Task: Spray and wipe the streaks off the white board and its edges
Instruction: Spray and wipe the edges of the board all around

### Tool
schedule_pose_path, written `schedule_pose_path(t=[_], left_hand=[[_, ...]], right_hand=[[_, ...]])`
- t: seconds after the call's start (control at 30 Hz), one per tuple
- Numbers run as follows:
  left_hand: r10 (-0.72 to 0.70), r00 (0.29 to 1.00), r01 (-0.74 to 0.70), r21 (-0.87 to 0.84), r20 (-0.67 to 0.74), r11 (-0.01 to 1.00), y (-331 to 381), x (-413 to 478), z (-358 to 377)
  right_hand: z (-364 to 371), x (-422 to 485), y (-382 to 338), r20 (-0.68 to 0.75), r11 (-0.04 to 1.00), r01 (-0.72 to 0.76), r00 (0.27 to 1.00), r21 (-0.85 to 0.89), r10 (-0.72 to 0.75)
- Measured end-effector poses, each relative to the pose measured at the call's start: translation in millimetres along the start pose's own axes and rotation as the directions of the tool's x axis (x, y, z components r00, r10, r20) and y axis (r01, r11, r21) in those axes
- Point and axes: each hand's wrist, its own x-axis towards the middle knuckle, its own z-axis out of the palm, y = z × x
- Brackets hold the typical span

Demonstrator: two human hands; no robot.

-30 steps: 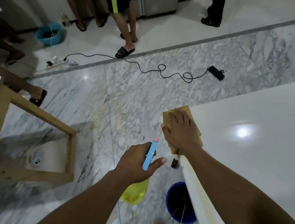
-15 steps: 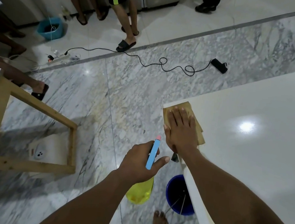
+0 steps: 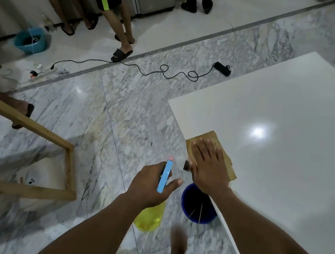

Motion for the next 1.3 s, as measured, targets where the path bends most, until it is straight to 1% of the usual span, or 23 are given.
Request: schedule_pose_path(t=[0.17, 0.27, 0.5, 0.63, 0.77, 0.93, 1.1, 1.23, 1.3], left_hand=[[0.074, 0.997, -0.075, 0.007, 0.002, 0.997, 0.0, -44.8, 5.8], [0.111, 0.994, -0.111, -0.002, 0.011, 0.994, -3.5, -72.0, 16.9], [0.174, 0.982, -0.169, -0.072, 0.069, 0.983, -13.7, -134.6, 74.2], [0.204, 0.971, -0.186, -0.139, 0.126, 0.973, -4.0, -166.5, 98.5], [0.236, 0.963, -0.218, -0.134, 0.13, 0.967, 9.3, -186.8, 108.8], [0.245, 0.963, -0.232, -0.118, 0.113, 0.965, 21.2, -200.6, 117.5], [0.221, 0.973, -0.212, -0.112, 0.072, 0.971, 32.6, -224.3, 135.4], [0.171, 0.982, -0.164, -0.097, 0.075, 0.982, 48.6, -257.9, 159.2], [0.175, 0.982, -0.169, -0.093, 0.065, 0.981, 60.6, -278.8, 174.5]], right_hand=[[2.6, -72.5, 3.5, -0.033, 0.999, -0.035, 0.999, -0.001, 0.035], [6.1, -99.5, 7.6, -0.041, 0.999, -0.037, 0.998, -0.015, 0.036], [16.2, -156.4, 12.2, -0.07, 0.998, -0.051, 0.996, -0.024, 0.05], [22.1, -204.9, 17.0, -0.056, 0.996, -0.074, 0.996, -0.051, 0.071], [21.3, -243.8, 22.2, -0.037, 0.995, -0.083, 0.996, -0.051, 0.081], [21.0, -272.1, 25.0, -0.043, 0.996, -0.077, 0.996, -0.04, 0.076], [24.3, -305.9, 31.4, -0.055, 0.997, -0.068, 0.996, -0.048, 0.066], [24.1, -353.9, 41.8, -0.06, 0.997, -0.066, 0.996, -0.042, 0.063], [23.6, -383.6, 50.8, -0.052, 0.997, -0.064, 0.997, -0.043, 0.062]])
